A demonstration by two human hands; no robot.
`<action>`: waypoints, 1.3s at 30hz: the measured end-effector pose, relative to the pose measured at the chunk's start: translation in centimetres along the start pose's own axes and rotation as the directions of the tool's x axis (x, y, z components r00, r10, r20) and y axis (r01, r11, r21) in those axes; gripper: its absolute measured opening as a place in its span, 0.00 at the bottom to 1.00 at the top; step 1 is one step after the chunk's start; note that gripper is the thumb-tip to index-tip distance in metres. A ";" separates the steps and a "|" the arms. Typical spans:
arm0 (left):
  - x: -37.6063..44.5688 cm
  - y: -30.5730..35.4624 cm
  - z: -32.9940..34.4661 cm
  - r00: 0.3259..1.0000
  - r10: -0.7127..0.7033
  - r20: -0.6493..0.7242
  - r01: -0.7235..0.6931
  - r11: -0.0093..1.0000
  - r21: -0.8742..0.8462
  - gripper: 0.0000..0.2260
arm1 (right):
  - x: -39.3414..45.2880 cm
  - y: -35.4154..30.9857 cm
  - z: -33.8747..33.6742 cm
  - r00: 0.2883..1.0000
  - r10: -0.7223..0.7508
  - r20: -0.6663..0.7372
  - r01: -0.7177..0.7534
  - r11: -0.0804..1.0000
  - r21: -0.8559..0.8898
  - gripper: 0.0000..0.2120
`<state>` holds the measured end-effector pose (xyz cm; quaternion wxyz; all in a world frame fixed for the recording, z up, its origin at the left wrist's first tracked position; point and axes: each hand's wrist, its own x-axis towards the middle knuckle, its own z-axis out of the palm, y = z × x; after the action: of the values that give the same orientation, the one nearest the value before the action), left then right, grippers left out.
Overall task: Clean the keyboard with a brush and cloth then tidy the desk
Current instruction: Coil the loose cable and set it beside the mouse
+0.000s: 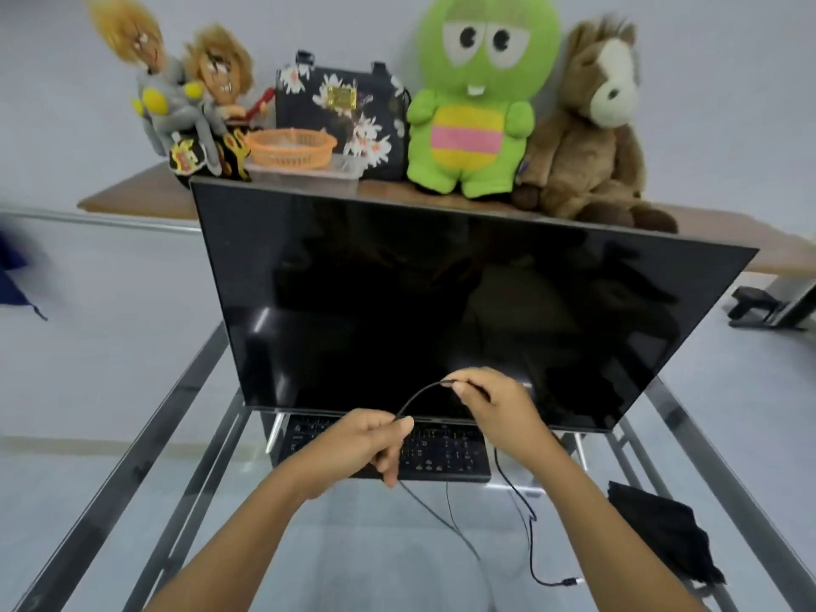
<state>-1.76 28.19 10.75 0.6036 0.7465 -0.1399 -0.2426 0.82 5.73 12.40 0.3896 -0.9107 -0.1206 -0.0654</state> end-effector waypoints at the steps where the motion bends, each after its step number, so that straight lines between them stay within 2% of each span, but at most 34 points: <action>1: -0.2 1.5 0.4 0.999 0.033 0.021 -0.030 0.992 -0.119 0.19 | 0.3 0.0 -1.0 1.000 0.008 -0.019 -0.008 1.000 0.015 0.09; 4: 0.2 5.8 1.5 0.991 0.098 -0.089 -0.130 0.858 -0.498 0.15 | 0.8 -0.5 -3.4 0.999 0.022 -0.048 -0.019 0.998 0.066 0.09; 7: 1.3 9.7 2.2 0.978 0.098 -0.184 -0.204 0.629 -0.750 0.14 | 1.0 -1.4 -4.3 1.000 0.009 -0.011 -0.008 0.998 0.058 0.09; 10: 2.7 13.0 2.4 0.941 0.055 -0.334 -0.328 0.384 -0.863 0.12 | 1.1 -2.3 -4.2 0.998 -0.006 0.059 0.004 1.000 0.029 0.09; 12: 3.7 14.5 1.8 0.866 -0.009 -0.500 -0.471 0.321 -0.822 0.12 | 0.9 -3.1 -4.0 0.991 -0.011 0.134 0.009 1.000 0.017 0.10; 14: 4.5 15.0 0.7 0.750 -0.064 -0.659 -0.586 0.398 -0.706 0.13 | 0.7 -4.0 -3.9 0.974 -0.044 0.223 0.043 0.999 0.007 0.10; 15: 4.8 14.8 0.2 0.680 -0.059 -0.731 -0.615 0.497 -0.612 0.13 | 0.6 -4.4 -3.9 0.966 -0.074 0.247 0.075 0.997 0.005 0.10; 17: 5.0 13.9 -0.3 0.561 0.079 -0.824 -0.568 0.761 -0.313 0.13 | 0.5 -5.4 -4.2 0.956 -0.148 0.253 0.152 0.988 0.006 0.10; 18: 4.9 13.2 -0.2 0.551 0.197 -0.811 -0.492 0.862 -0.125 0.12 | 0.7 -5.9 -4.6 0.951 -0.193 0.243 0.199 0.980 0.002 0.10; 19: 4.7 12.5 0.1 0.586 0.305 -0.751 -0.400 0.915 0.060 0.11 | 1.0 -6.5 -5.0 0.943 -0.243 0.226 0.251 0.968 -0.009 0.10; 21: 4.1 11.1 1.2 0.726 0.386 -0.569 -0.257 0.920 0.296 0.11 | 1.8 -7.9 -6.1 0.926 -0.320 0.200 0.334 0.942 -0.037 0.10; 23: 3.3 10.3 2.2 0.838 0.308 -0.450 -0.215 0.945 0.248 0.19 | 3.0 -8.9 -7.2 0.922 -0.341 0.185 0.343 0.939 0.023 0.09; 25: 2.2 10.2 2.7 0.923 0.221 -0.315 -0.217 0.975 0.049 0.29 | 4.3 -9.5 -8.2 0.927 -0.348 0.141 0.333 0.935 0.120 0.09; 26: 1.8 10.4 2.7 0.952 0.202 -0.230 -0.222 0.973 -0.063 0.31 | 5.0 -9.6 -8.5 0.932 -0.346 0.111 0.328 0.932 0.155 0.09; 28: 1.1 11.4 2.7 0.971 0.214 -0.111 -0.239 0.913 -0.330 0.27 | 6.2 -9.5 -8.7 0.947 -0.314 0.069 0.292 0.930 0.225 0.08; 30: 0.7 13.0 2.8 0.964 0.242 -0.113 -0.260 0.754 -0.603 0.20 | 6.9 -9.2 -8.0 0.964 -0.259 0.055 0.229 0.918 0.323 0.11; 32: 1.1 14.2 2.3 0.933 0.278 -0.227 -0.340 0.482 -0.808 0.17 | 6.9 -8.5 -6.5 0.971 -0.232 0.053 0.196 0.906 0.374 0.17; 34: 2.0 15.1 1.1 0.875 0.273 -0.400 -0.463 0.226 -0.857 0.15 | 6.3 -7.6 -5.1 0.970 -0.223 0.096 0.182 0.930 0.319 0.17; 35: 2.5 15.3 0.2 0.843 0.233 -0.485 -0.526 0.161 -0.835 0.15 | 5.9 -7.1 -4.6 0.965 -0.221 0.139 0.183 0.952 0.247 0.15; 36: 3.0 15.4 -0.5 0.807 0.182 -0.562 -0.589 0.170 -0.790 0.14 | 5.4 -6.8 -4.3 0.957 -0.222 0.186 0.194 0.968 0.158 0.13; 37: 3.6 15.2 -1.1 0.761 0.133 -0.635 -0.645 0.267 -0.716 0.14 | 4.9 -6.5 -4.1 0.945 -0.226 0.238 0.215 0.974 0.071 0.11; 38: 4.2 14.8 -1.6 0.702 0.114 -0.703 -0.669 0.444 -0.596 0.13 | 4.5 -6.2 -4.0 0.932 -0.226 0.283 0.234 0.972 0.007 0.11; 39: 4.7 14.4 -1.8 0.637 0.150 -0.756 -0.628 0.669 -0.397 0.13 | 4.1 -6.3 -4.1 0.922 -0.229 0.311 0.250 0.968 -0.029 0.11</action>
<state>4.33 23.99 24.06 0.8632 0.4800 0.0066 0.1561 2.98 7.61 20.45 0.3241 -0.9009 -0.2875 0.0251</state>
